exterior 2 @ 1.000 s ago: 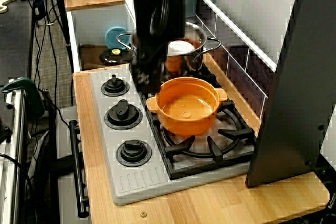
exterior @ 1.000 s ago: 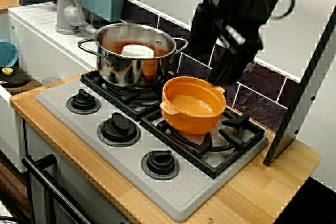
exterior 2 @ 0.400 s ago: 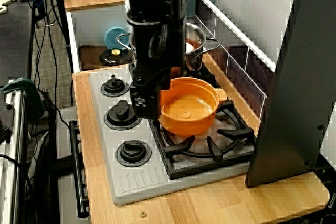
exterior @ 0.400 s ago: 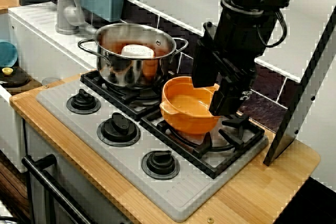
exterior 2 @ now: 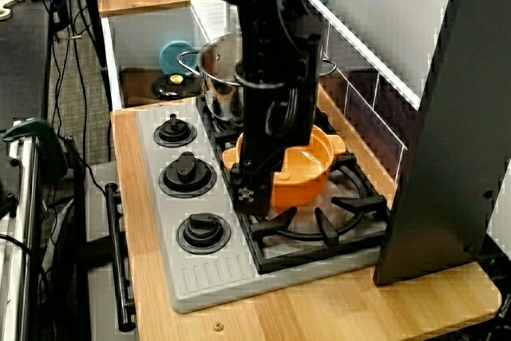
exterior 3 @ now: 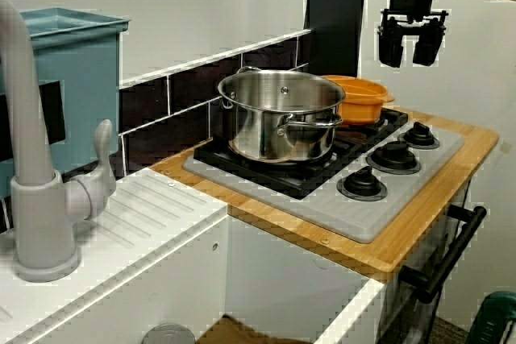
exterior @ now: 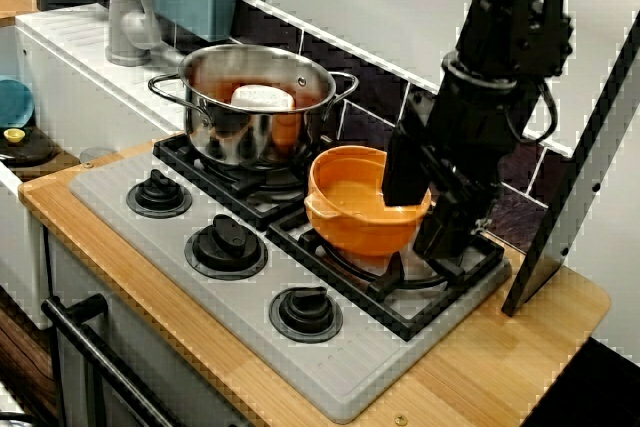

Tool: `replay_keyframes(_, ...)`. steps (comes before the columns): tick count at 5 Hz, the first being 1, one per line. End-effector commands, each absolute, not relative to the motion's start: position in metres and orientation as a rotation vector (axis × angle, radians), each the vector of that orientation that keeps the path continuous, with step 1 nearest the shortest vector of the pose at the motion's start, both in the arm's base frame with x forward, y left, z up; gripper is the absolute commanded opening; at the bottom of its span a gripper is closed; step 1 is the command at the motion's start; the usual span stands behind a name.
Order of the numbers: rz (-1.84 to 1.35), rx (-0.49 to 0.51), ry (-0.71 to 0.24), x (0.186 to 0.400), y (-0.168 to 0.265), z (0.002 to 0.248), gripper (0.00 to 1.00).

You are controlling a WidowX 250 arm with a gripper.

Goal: Lift pot from stove

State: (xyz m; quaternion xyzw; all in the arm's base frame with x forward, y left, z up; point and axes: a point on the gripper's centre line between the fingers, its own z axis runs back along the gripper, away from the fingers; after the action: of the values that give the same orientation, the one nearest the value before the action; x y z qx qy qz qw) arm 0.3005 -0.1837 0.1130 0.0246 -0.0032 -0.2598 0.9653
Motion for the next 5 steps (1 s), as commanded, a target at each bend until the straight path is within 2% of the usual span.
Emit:
replay_keyframes(1,-0.519,0.058,-0.036,0.322,-0.167,0.131,1.00)
replay_keyframes(2,-0.539,0.069,-0.059,0.321,-0.162,0.143,1.00)
replay_keyframes(5,-0.494,0.063,-0.093,0.326,-0.146,0.132,1.00)
